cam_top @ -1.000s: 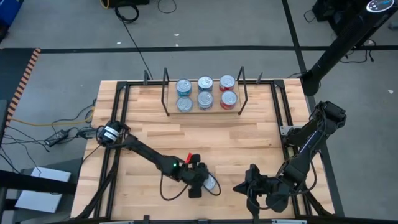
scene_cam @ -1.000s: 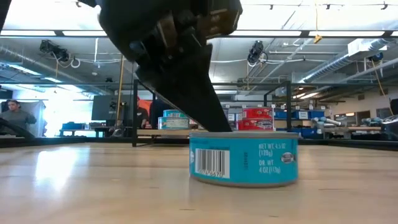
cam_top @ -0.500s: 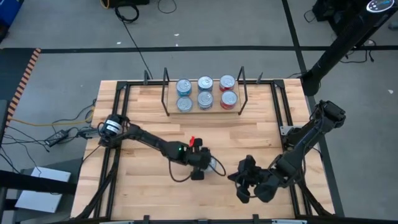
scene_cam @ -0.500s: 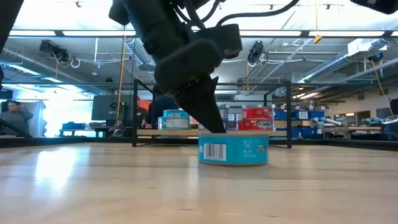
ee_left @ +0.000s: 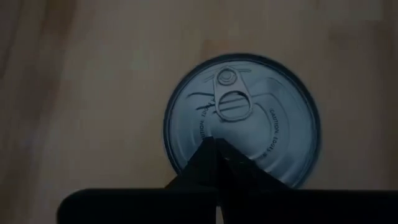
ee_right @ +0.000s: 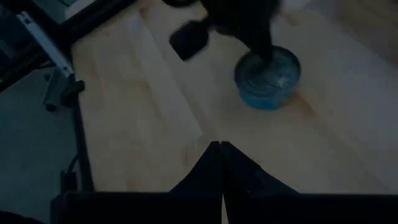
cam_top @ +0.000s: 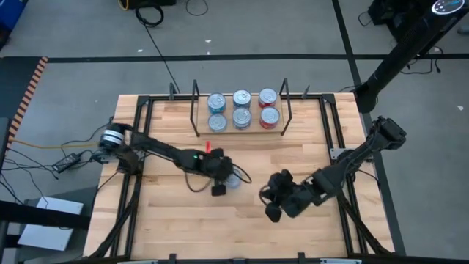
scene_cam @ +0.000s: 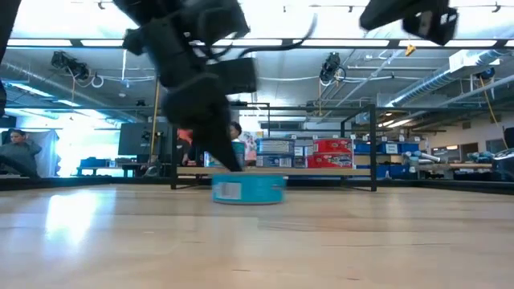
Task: Stack canned seafood by type on shelf
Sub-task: Move the bottom middle light blue tuna can to the center of the table
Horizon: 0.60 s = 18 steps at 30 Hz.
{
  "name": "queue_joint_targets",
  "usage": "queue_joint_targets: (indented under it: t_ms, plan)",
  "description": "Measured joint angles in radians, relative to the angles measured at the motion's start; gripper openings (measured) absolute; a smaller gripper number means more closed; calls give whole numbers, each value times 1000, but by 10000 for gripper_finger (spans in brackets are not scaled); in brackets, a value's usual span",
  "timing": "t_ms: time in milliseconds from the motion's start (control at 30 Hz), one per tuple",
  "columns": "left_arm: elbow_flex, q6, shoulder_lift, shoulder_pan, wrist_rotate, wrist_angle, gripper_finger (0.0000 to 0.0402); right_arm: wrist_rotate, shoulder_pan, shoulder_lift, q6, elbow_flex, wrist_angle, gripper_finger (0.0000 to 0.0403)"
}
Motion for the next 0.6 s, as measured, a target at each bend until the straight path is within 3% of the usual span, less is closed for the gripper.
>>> queue_joint_targets:
  t_ms: [400,600]
  plan:
    - [-382,-42,-455,12,67,170,0,-48,-266,3,-225,-3,175,5]
    - [-591,-120,-510,-11,122,359,0,-95,-381,71,-297,-89,371,5]
